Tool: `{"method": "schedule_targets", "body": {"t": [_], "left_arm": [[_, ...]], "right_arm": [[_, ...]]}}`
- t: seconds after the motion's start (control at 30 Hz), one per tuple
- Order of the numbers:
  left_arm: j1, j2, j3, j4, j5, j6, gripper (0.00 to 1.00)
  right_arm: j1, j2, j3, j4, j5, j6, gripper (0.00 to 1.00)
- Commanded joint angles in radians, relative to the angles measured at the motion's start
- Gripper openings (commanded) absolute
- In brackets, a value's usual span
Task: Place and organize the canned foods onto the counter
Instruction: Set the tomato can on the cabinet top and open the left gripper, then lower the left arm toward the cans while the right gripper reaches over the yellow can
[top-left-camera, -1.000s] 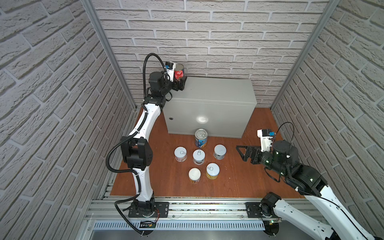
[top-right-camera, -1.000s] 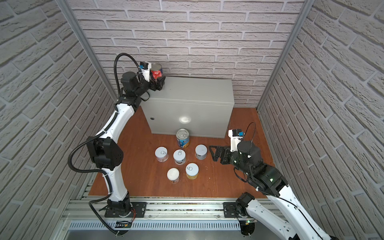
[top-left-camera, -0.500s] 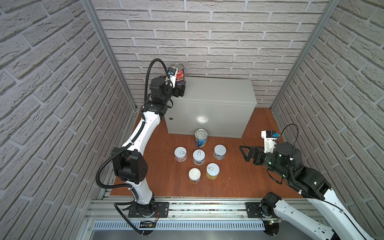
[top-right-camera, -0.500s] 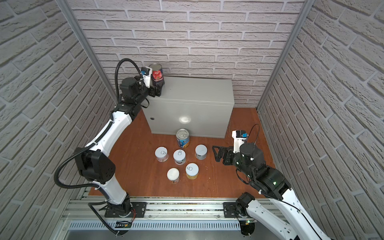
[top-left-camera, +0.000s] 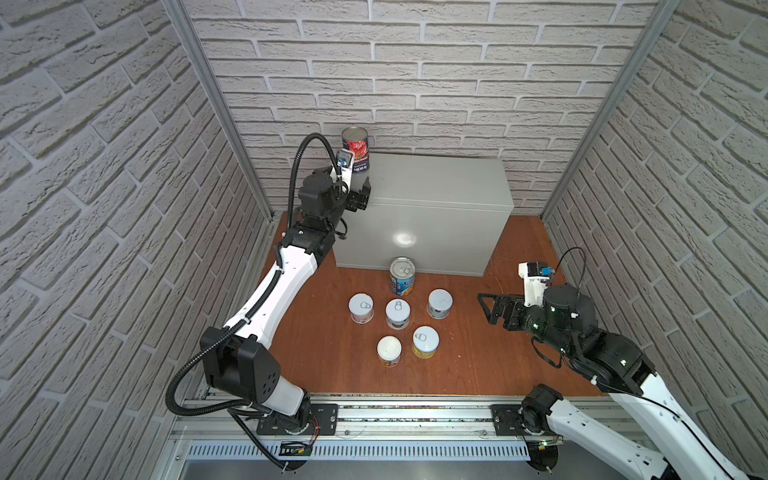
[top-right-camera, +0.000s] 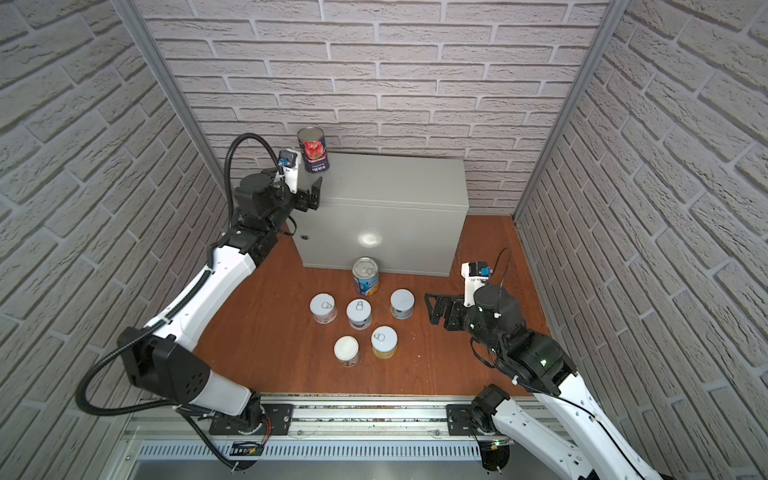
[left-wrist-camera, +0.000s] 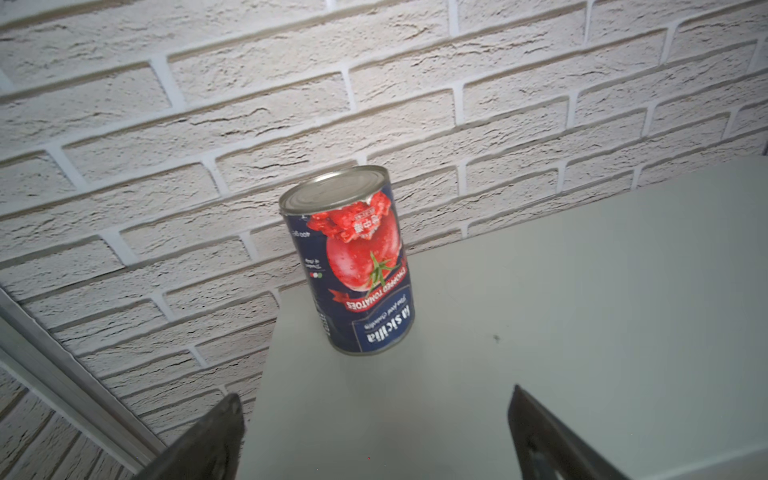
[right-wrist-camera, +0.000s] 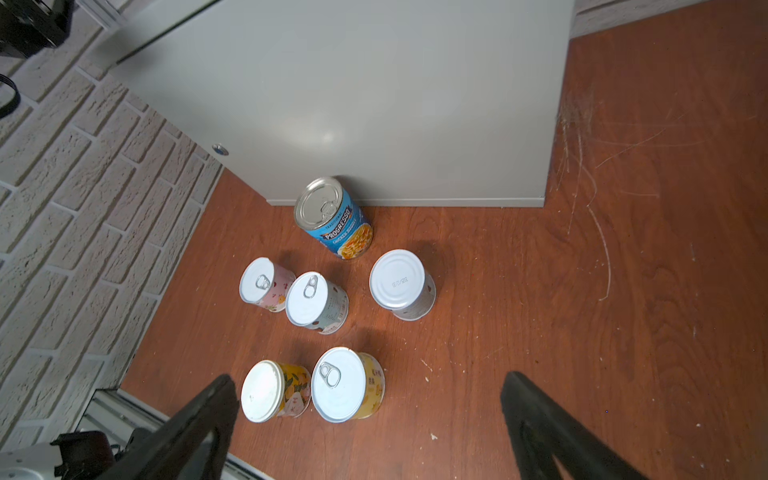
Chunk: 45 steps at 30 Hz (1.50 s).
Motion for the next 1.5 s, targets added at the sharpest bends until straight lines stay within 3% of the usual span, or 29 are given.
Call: {"method": "schedule_targets", "body": {"t": [0.0, 0.3, 0.53, 0.83, 1.13, 1.3, 1.47], "left_arm": [[-0.052, -0.082, -0.051, 0.018, -0.093, 0.031, 0.98], [-0.138, -0.265, -0.217, -0.069, -0.165, -0.070, 0.98], [-0.183, -0.407, -0.362, -0.208, -0.151, -0.112, 0.98], [-0.196, -0.656, -0.584, -0.340, -0.182, -0.286, 0.98], [-0.195, -0.916, -0.658, -0.537, -0.217, -0.394, 0.98], [-0.196, -0.970, -0.626, -0.647, -0.216, -0.399, 0.98], [-0.196, -0.951, -0.621, -0.647, -0.191, -0.417, 0.98]], "right_arm": [[0.002, 0.057, -0.015, 0.053, -0.065, -0.013, 1.00], [0.003, 0.208, 0.029, 0.047, -0.134, -0.056, 1.00], [0.004, 0.293, 0.006, 0.097, -0.194, -0.020, 0.99], [0.041, 0.383, -0.009, 0.148, -0.231, 0.022, 0.97], [0.191, 0.535, 0.009, 0.137, -0.098, 0.016, 0.94], [0.236, 0.569, -0.008, 0.135, -0.044, 0.032, 0.94], [0.267, 0.582, -0.019, 0.126, -0.031, 0.048, 0.93]]}}
